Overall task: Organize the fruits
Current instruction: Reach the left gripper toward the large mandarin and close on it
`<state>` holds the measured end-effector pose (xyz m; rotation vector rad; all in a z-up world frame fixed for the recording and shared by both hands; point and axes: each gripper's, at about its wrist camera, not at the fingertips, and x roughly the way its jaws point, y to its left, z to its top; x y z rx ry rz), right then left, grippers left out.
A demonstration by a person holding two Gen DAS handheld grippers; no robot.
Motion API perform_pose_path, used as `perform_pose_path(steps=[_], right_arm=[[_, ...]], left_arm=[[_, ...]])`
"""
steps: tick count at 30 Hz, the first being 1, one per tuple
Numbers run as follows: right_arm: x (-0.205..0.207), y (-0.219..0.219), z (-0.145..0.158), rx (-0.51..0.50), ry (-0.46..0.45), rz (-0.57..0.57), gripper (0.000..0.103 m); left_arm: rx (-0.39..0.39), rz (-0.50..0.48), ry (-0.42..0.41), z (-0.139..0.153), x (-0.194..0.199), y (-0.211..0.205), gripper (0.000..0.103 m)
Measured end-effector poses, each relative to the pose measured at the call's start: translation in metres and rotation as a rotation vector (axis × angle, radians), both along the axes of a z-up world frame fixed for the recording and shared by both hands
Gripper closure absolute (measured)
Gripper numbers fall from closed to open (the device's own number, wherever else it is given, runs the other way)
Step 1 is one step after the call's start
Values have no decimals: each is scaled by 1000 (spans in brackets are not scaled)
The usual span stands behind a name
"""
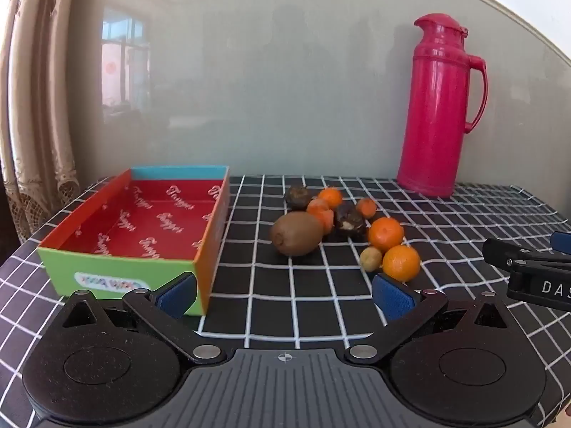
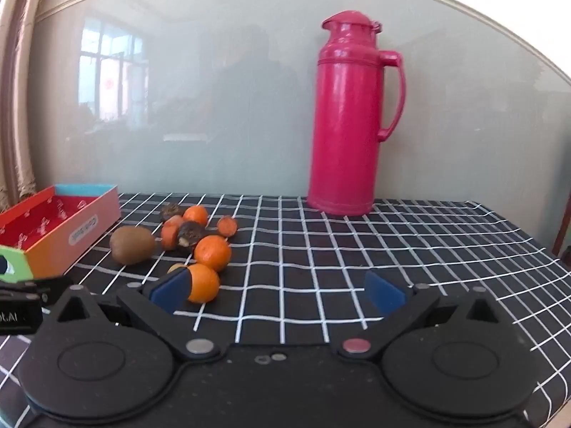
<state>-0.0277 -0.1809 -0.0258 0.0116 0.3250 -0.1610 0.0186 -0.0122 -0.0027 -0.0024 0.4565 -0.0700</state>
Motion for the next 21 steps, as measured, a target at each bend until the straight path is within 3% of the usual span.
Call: perform_pose_path(steps=[6,10,17,21], right_arm=[[5,-7,0,11,-21,-52,0],[0,-10,1,32,-59,-73,0],[-1,-14,2,57,-48,-96,0],[-2,-26,4,73,-65,-138,0]], left_arm=[[43,-2,-12,-2,8,-22,0],[10,-45,4,-7,15,-30,0],[-59,-82,-18,-15,26,-46,0],[18,-111,-23,-15,29,-67,0]])
